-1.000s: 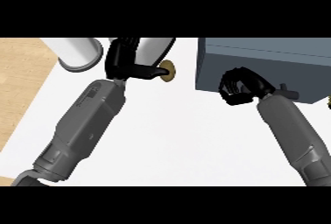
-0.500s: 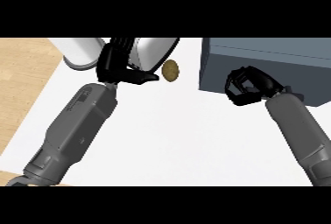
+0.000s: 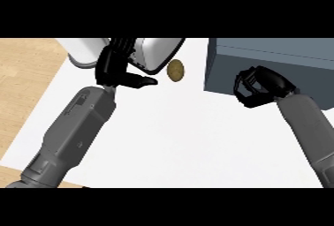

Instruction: Pick up the cup, place it into the drawer and close the drawer

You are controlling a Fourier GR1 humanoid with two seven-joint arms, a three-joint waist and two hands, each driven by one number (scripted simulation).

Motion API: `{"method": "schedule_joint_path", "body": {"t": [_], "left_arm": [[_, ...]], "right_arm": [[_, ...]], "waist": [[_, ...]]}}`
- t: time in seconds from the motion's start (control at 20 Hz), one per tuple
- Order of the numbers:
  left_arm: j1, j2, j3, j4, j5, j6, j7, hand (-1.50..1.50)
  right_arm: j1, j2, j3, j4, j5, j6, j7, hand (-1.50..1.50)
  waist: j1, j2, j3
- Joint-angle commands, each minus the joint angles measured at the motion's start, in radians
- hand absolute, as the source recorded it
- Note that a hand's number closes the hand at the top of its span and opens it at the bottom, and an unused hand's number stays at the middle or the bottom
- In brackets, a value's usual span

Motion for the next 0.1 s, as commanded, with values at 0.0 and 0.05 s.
{"method": "schedule_joint_path", "body": {"t": [0.0,0.05], "left_arm": [[0.001,0.001,0.003,-0.011,0.008,-0.009,0.007,-1.5],[0.019,0.007,0.0,-0.009,0.006,-0.018,0.006,-1.5]], "right_arm": [[-0.18,-0.104,-0.091,0.028,0.012,-0.14,0.08,1.5],[-0.17,-0.124,-0.095,0.026,0.006,-0.119,0.07,1.5]], "waist": [[0.036,0.015,-0.014],[0.031,0.016,-0.014]]}}
